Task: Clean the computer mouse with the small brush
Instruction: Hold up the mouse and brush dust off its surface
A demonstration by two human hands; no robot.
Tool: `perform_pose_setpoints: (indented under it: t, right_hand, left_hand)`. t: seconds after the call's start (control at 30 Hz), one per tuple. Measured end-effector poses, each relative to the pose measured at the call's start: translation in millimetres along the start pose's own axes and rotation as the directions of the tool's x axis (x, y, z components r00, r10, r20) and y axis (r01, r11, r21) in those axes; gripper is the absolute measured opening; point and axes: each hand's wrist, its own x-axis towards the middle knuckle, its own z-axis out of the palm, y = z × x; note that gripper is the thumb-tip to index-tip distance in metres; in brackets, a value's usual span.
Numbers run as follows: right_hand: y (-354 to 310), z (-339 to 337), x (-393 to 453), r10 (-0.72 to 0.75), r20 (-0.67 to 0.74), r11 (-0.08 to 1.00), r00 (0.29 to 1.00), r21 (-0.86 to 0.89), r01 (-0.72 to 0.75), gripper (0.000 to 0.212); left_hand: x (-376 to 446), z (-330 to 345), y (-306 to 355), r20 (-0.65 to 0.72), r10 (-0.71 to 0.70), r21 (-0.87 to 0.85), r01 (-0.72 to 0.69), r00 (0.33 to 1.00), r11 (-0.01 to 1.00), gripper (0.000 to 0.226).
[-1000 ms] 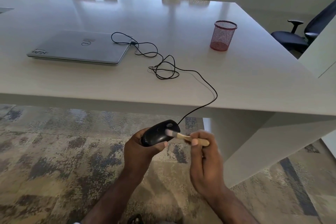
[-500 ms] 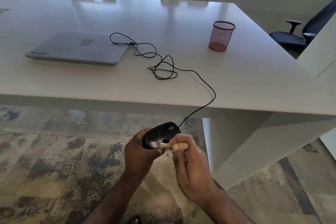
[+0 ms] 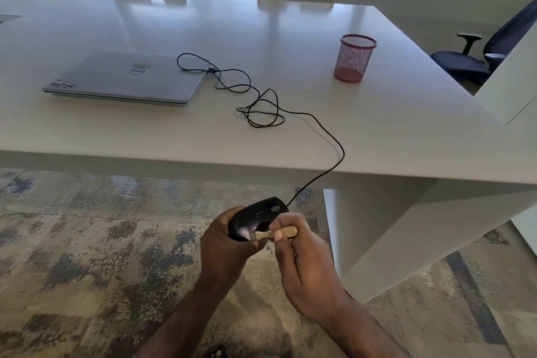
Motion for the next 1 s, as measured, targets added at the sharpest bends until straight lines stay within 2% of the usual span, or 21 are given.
perform_pose_setpoints:
  t: [0.1, 0.17, 0.23, 0.3, 0.5, 0.57, 0.63, 0.73, 0.87, 1.0]
  right_hand:
    - [2.6, -5.8, 4.9, 0.019, -0.115, 0.998, 0.993, 0.061, -0.012, 0.011]
    - [7.1, -10.9, 9.8, 0.043, -0.207, 0.999, 0.977, 0.026, -0.038, 0.012]
    - [12.1, -13.4, 13.1, 0.071, -0.24, 0.996, 0.968, -0.043, -0.083, 0.011]
    - [14.3, -11.2, 12.9, 0.095, -0.193, 0.991, 0.977, -0.074, -0.11, 0.011]
    - [7.7, -5.3, 8.6, 0.023, -0.024, 0.999, 0.999, -0.03, -0.024, 0.011]
    - [7.0, -6.4, 9.4, 0.013, -0.059, 1.0, 0.998, 0.021, -0.012, 0.013]
    - [8.5, -10.2, 10.5, 0.007, -0.16, 0.999, 0.987, 0.048, 0.001, 0.014]
    - [14.1, -17.5, 9.8, -0.007, -0.27, 1.0, 0.963, -0.019, 0.002, 0.01]
    - [15.8, -15.7, 2.3, -0.003, -0.258, 0.996, 0.966, -0.091, -0.021, 0.01]
    - [8.5, -3.0, -3.3, -0.029, -0.167, 0.999, 0.985, -0.023, 0.025, 0.009]
  left_hand:
    - [-0.8, -1.0, 2.5, -0.004, 0.001, -0.026, -0.001, 1.0, 1.0, 0.054]
    - [-1.0, -2.1, 3.2, -0.011, 0.002, -0.023, -0.002, 1.0, 1.0, 0.057]
    - [-1.4, -2.9, 3.4, -0.007, 0.007, -0.029, -0.008, 1.0, 1.0, 0.06]
    - [-1.7, -3.0, 3.7, 0.004, 0.017, -0.029, -0.017, 1.0, 0.999, 0.059]
    - [-2.0, -3.0, 2.3, 0.012, 0.023, -0.01, -0.023, 1.0, 1.0, 0.057]
    - [-2.7, -3.2, 3.6, 0.009, 0.027, -0.006, -0.027, 1.0, 1.0, 0.06]
    - [-3.1, -3.4, 6.1, -0.001, 0.014, -0.015, -0.014, 1.0, 1.0, 0.059]
    - [-2.9, -4.6, 7.3, -0.02, -0.003, -0.027, 0.002, 1.0, 1.0, 0.057]
    - [-1.0, -3.3, 7.5, -0.034, -0.009, -0.046, 0.007, 0.999, 0.999, 0.052]
    - [1.8, -1.1, 3.7, -0.025, -0.029, -0.029, 0.028, 0.999, 0.999, 0.051]
